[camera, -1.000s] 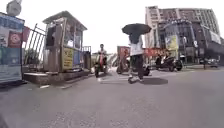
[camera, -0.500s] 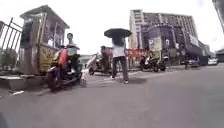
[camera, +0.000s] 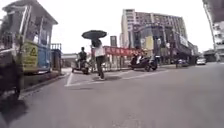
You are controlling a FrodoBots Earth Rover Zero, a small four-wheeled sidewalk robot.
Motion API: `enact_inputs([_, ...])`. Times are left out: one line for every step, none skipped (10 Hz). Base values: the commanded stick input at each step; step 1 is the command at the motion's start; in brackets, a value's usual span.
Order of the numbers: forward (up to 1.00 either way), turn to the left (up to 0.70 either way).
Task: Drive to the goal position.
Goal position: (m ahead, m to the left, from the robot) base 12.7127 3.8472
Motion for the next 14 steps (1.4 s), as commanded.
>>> enact_inputs([0.45, 0.00])
enact_inputs([0.45, 0.00])
enact_inputs([0.45, 0.00])
enact_inputs([0.45, 0.00])
enact_inputs([0.45, 0.00])
enact_inputs([0.45, 0.00])
enact_inputs([0.45, 0.07])
enact_inputs([0.45, 0.25])
enact_inputs([0.45, 0.27])
enact_inputs([0.45, 0.27])
enact_inputs([0.45, 0.13])
enact_inputs([0.45, 0.00])
enact_inputs([0.45, 0.00])
enact_inputs([0.45, 0.00])
